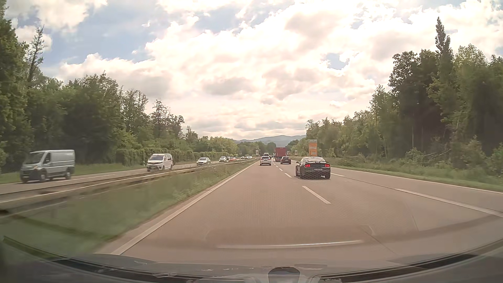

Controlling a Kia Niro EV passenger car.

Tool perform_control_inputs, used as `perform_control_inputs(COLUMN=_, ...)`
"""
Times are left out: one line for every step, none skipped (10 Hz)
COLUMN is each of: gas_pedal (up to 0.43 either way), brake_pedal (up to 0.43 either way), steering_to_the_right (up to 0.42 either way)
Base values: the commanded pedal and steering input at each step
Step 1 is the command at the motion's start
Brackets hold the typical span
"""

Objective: Follow the waypoints while adhering to traffic rules and regulations

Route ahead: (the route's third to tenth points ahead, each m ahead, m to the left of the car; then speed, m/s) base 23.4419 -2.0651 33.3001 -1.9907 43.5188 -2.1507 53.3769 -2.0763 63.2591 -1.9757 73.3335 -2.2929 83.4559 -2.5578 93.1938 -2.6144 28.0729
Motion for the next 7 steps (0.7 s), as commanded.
perform_control_inputs(gas_pedal=0.118, brake_pedal=0.000, steering_to_the_right=0.003)
perform_control_inputs(gas_pedal=0.118, brake_pedal=0.000, steering_to_the_right=0.003)
perform_control_inputs(gas_pedal=0.118, brake_pedal=0.000, steering_to_the_right=0.003)
perform_control_inputs(gas_pedal=0.118, brake_pedal=0.000, steering_to_the_right=0.003)
perform_control_inputs(gas_pedal=0.098, brake_pedal=0.000, steering_to_the_right=0.003)
perform_control_inputs(gas_pedal=0.059, brake_pedal=0.000, steering_to_the_right=0.003)
perform_control_inputs(gas_pedal=0.020, brake_pedal=0.000, steering_to_the_right=0.003)
